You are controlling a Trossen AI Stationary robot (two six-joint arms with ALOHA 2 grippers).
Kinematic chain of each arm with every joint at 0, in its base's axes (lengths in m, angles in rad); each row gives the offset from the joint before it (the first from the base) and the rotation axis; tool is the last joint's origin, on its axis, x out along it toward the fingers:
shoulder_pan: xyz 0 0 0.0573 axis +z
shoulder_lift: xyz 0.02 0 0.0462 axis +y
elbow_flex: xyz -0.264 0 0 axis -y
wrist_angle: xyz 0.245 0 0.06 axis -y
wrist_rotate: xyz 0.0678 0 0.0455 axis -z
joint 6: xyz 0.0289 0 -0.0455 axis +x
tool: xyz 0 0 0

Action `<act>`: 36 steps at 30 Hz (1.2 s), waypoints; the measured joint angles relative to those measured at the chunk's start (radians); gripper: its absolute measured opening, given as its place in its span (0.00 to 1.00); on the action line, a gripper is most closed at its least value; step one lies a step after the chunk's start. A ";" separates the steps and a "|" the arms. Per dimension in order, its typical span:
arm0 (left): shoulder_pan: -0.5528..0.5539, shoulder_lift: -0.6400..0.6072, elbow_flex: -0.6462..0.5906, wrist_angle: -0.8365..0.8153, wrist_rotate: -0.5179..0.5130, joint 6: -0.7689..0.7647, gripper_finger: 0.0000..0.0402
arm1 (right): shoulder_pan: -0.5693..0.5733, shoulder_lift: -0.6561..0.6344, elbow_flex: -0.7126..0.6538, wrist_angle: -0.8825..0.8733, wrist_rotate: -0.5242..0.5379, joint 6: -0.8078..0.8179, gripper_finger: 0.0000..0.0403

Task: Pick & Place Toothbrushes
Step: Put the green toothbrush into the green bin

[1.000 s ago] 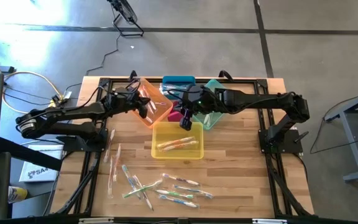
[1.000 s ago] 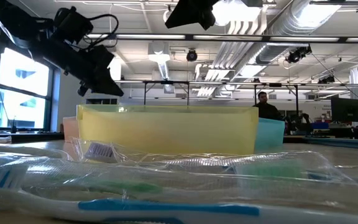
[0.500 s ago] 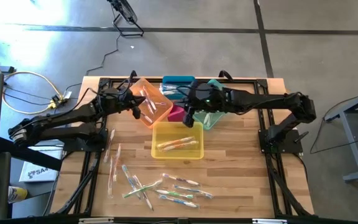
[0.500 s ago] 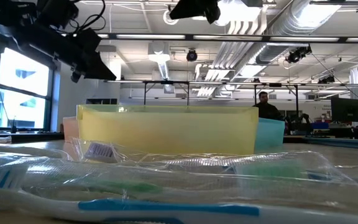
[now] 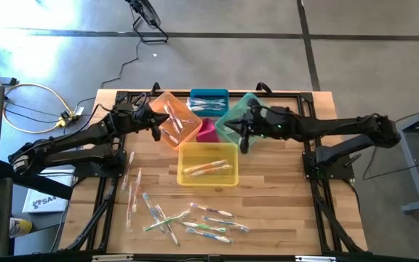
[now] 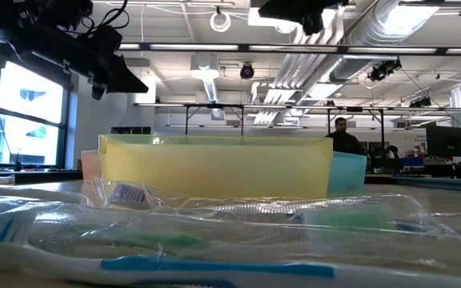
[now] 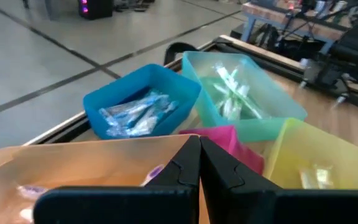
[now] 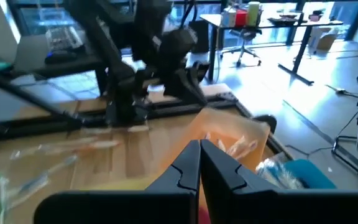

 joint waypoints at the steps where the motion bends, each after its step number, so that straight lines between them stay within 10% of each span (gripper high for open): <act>1: -0.005 0.000 0.000 0.001 0.013 0.000 0.00 | 0.006 -0.017 -0.024 0.003 0.000 -0.002 0.01; 24: -0.402 0.000 0.000 0.011 0.003 -0.025 0.00 | 0.048 -0.111 -0.443 0.412 -0.055 0.110 0.01; 36: -0.650 0.006 0.132 -0.168 -0.217 -0.110 0.00 | 0.048 -0.111 -0.443 0.410 -0.054 0.105 0.01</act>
